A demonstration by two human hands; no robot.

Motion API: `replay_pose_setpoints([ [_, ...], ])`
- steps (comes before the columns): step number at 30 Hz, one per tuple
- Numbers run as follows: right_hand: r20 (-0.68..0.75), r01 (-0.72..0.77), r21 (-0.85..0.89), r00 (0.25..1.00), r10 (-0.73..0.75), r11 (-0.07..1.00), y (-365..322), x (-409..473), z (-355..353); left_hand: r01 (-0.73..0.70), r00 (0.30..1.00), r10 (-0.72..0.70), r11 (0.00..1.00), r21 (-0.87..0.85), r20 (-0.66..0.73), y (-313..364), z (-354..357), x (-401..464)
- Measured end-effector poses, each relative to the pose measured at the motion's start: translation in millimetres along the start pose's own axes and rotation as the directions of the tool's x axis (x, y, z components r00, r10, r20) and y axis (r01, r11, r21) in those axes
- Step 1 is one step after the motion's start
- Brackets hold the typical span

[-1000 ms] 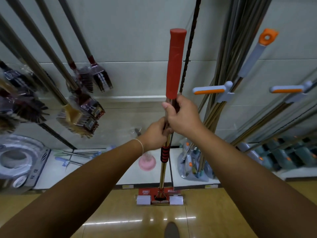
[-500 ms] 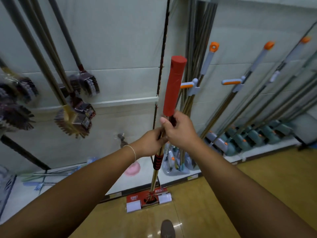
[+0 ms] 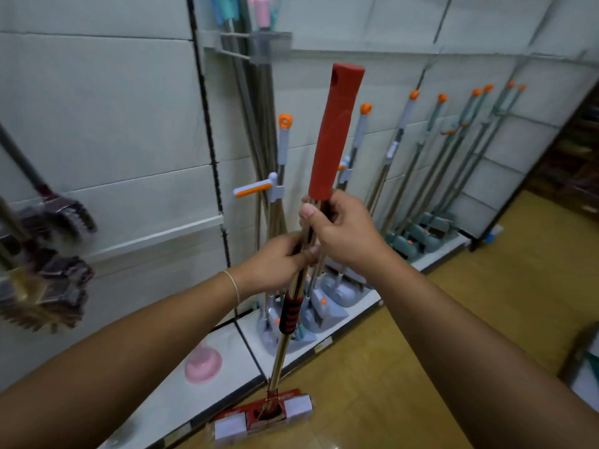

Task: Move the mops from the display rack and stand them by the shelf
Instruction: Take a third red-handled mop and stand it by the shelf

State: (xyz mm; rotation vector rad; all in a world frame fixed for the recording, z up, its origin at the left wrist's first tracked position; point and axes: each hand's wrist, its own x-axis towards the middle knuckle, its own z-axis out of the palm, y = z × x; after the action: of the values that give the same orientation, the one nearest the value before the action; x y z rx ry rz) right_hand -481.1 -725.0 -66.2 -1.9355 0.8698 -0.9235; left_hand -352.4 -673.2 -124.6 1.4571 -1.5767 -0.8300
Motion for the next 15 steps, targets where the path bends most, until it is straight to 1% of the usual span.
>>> replay_pose_setpoints([
  [3, -0.048, -0.028, 0.005, 0.998, 0.028, 1.000, -1, 0, -40, -0.036, 0.999, 0.036, 0.996, -0.078, -0.002, 23, 26, 21],
  [5, -0.106, -0.004, -0.043, 0.994, 0.000, 0.999, 2, -2, -69, -0.065, 0.998, 0.066, 0.992, -0.109, 0.003, 40, 47, 35],
  [7, -0.148, 0.006, -0.044, 0.989, -0.013, 0.999, 7, -6, -97, -0.082, 0.996, 0.086, 0.987, -0.142, 0.025, 57, 70, 49],
  [10, -0.185, -0.026, -0.071, 0.983, 0.013, 0.997, 14, -11, -142, -0.101, 0.992, 0.110, 0.986, -0.134, 0.062, 83, 103, 71],
  [15, -0.239, -0.031, -0.092, 0.971, 0.008, 0.995, 32, -17, -219, -0.175, 0.972, 0.191, 0.977, -0.125, 0.134, 120, 159, 114],
])
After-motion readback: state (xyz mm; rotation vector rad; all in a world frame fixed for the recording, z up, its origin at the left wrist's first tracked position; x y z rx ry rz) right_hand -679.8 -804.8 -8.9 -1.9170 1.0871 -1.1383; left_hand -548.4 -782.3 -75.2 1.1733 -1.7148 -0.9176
